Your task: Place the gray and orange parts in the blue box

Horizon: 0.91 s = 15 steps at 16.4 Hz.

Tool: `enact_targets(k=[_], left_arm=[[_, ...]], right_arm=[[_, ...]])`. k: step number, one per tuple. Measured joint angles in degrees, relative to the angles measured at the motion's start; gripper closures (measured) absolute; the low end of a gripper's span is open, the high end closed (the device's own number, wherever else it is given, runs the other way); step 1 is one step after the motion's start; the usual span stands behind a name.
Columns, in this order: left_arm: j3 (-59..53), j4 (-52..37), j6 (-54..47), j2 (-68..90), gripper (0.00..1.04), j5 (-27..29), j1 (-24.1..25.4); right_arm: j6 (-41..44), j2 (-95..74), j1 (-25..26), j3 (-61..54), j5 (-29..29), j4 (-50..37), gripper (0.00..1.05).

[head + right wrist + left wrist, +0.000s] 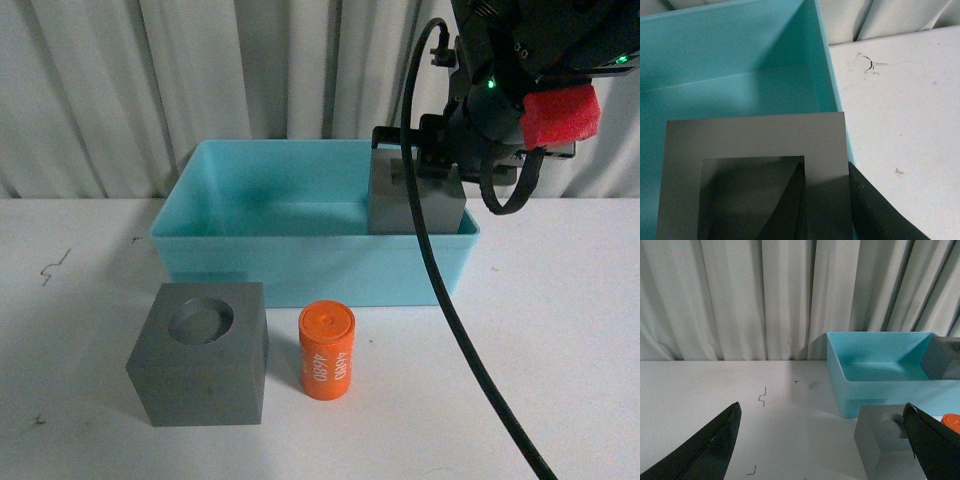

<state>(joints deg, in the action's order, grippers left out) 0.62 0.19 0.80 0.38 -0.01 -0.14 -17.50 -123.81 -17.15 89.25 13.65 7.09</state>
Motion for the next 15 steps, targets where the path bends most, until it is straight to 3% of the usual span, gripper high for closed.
enact_targets(k=[5, 9, 12, 15], left_arm=[[-0.02, 0.02, 0.00, 0.00, 0.07, 0.02, 0.00], [-0.02, 0.00, 0.00, 0.00, 0.07, 0.02, 0.00], [-0.02, 0.00, 0.00, 0.00, 0.07, 0.02, 0.00], [-0.02, 0.00, 0.00, 0.00, 0.07, 0.02, 0.00]], right_arm=[[-0.94, -0.13, 0.02, 0.00, 1.16, 1.86, 0.86], [-1.55, 0.57, 1.22, -0.04, 4.20, 0.55, 0.41], [-1.18, 8.98, 1.84, -3.06, 4.55, -5.55, 0.07], [0.74, 28.55, 2.60, -16.83, 4.09, -16.28, 0.06]])
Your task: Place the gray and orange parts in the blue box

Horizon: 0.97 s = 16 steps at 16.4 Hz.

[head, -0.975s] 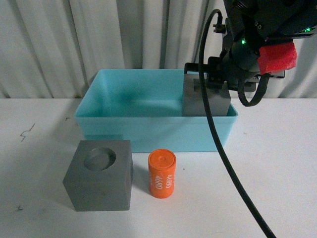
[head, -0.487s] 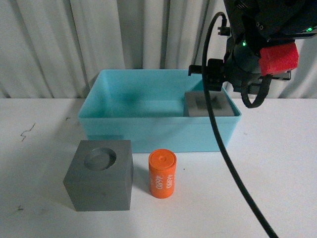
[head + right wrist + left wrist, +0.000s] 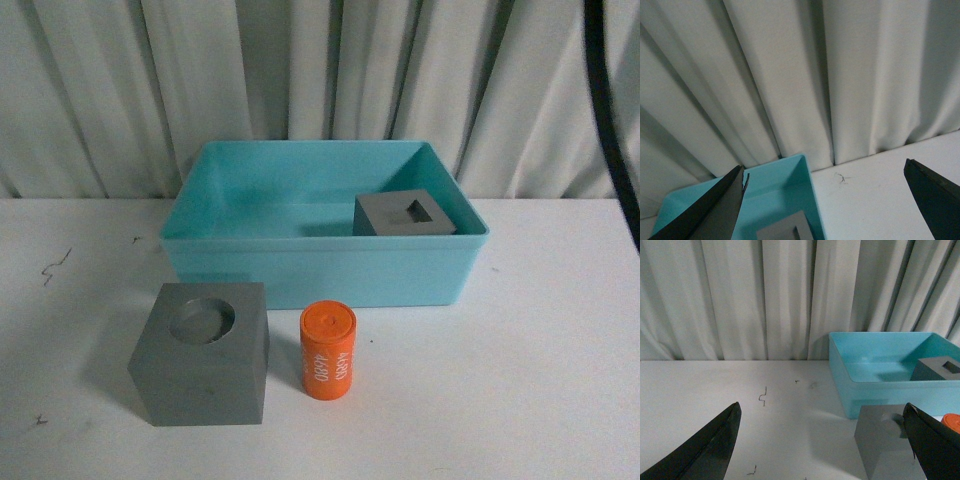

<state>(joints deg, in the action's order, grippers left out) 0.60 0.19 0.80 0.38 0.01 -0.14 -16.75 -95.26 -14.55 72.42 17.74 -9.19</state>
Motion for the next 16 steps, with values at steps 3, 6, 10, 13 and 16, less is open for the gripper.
enact_targets(k=[3, 6, 10, 13, 16], left_arm=[[0.00, 0.02, 0.00, 0.00, 0.07, 0.00, 0.00], [0.00, 0.02, 0.00, 0.00, 0.07, 0.00, 0.00], [0.00, 0.00, 0.00, 0.00, 0.07, 0.00, 0.00], [0.00, 0.02, 0.00, 0.00, 0.07, 0.02, 0.00], [0.00, 0.00, 0.00, 0.00, 0.07, 0.02, 0.00]], right_arm=[[1.36, 22.84, 2.29, -26.43, 0.02, -1.01, 0.06], [-0.13, 45.83, 5.07, -50.23, -2.51, 4.72, 0.10], [14.27, 54.75, 8.85, -63.36, -11.96, -22.23, 0.58], [15.78, 60.30, 15.04, -66.55, -16.90, -19.50, 0.94], [16.37, 65.99, 14.56, -68.78, -17.73, -16.04, 1.03]])
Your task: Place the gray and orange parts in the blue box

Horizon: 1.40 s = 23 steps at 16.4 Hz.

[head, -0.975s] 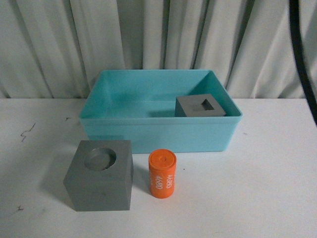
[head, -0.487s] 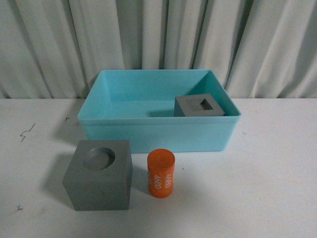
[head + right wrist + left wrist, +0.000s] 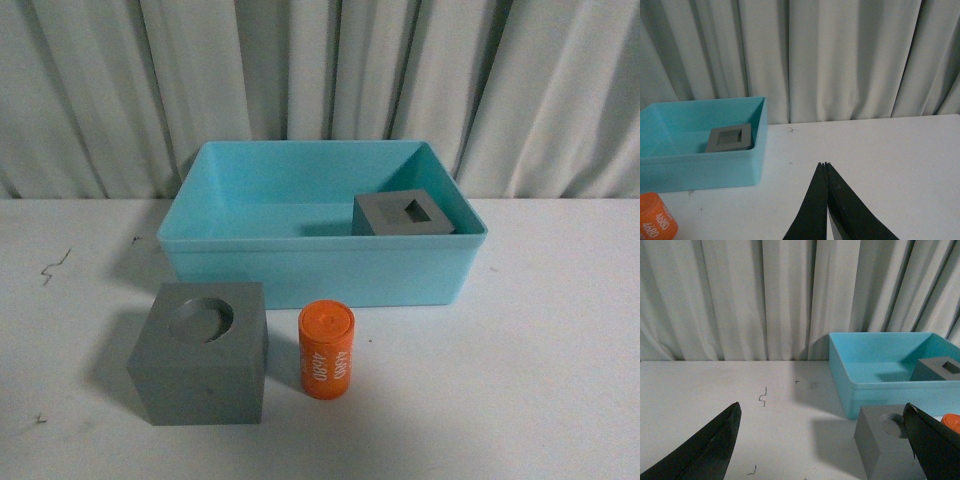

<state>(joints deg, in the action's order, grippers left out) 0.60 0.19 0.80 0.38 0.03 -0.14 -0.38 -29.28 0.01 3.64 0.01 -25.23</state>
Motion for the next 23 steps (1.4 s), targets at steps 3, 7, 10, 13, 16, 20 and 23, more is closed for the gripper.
enact_targets(k=[3, 7, 10, 13, 16, 20, 23], left_arm=[[0.00, 0.02, 0.00, 0.00, 0.07, -0.02, 0.00], [0.00, 0.02, 0.00, 0.00, 0.07, -0.02, 0.00], [0.02, 0.02, 0.00, 0.00, 0.07, -0.02, 0.00], [0.02, 0.00, 0.00, 0.00, 0.07, -0.02, 0.00], [0.02, 0.00, 0.00, 0.00, 0.07, -0.02, 0.00], [0.00, 0.02, 0.00, 0.00, 0.07, -0.04, 0.00], [0.00, 0.02, 0.02, 0.00, 0.07, 0.09, 0.00]], right_arm=[[0.00, 5.64, 0.00, -1.27, -0.02, 3.87, 1.03], [0.02, 11.37, 0.00, -2.97, -0.02, 6.75, 1.03], [0.02, 15.50, 0.00, -2.97, -0.02, 11.23, 1.03], [0.02, 18.69, 0.00, -2.97, -0.02, 14.60, 1.03], [0.02, 19.50, 0.00, -2.97, -0.02, 15.23, 1.03], [0.00, 23.04, 0.00, -2.91, 0.00, 21.14, 1.03], [0.02, 27.52, 0.00, -2.95, 0.00, 25.88, 1.03]])
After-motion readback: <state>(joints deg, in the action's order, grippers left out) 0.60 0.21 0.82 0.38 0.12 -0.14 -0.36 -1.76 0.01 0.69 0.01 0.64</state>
